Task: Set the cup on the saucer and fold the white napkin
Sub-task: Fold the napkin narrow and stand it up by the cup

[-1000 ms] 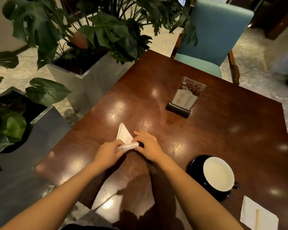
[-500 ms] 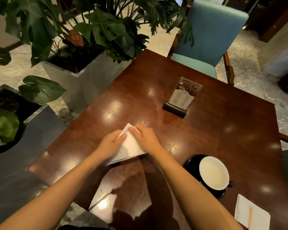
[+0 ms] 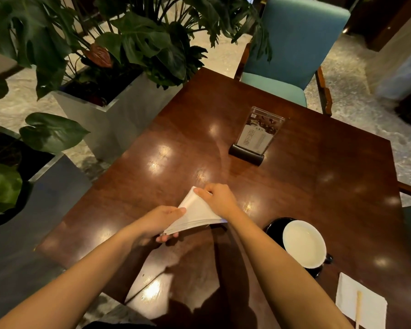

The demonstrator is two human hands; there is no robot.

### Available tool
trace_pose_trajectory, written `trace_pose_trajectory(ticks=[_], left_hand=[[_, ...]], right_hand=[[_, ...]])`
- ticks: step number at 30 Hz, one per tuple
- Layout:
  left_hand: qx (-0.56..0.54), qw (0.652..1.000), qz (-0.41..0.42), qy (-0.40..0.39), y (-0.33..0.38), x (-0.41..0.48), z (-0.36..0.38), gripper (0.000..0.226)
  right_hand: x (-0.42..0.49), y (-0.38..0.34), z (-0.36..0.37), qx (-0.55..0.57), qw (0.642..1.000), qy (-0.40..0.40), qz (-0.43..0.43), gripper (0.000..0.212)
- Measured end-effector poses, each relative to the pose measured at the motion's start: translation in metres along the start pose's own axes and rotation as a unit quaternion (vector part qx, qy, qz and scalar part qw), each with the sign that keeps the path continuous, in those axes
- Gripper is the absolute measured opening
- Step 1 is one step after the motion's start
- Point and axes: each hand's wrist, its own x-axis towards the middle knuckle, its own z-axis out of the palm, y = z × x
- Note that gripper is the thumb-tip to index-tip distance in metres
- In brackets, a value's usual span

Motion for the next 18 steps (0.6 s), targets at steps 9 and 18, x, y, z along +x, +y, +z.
trace_pose_trajectory(ticks=[9, 18], left_hand=[[0.022, 0.999, 0.002, -0.047, -0.015, -0.006, -0.016, 0.037], [0.071, 0.998, 0.001, -0.002, -0.008, 0.016, 0.015, 0.042]], right_hand=[[-0.002, 0.015, 0.004, 0.079, 0.996, 0.011, 0.030, 0.050], [-0.023, 0.008, -0.014, 0.191, 0.978, -0.084, -0.017, 0.041]])
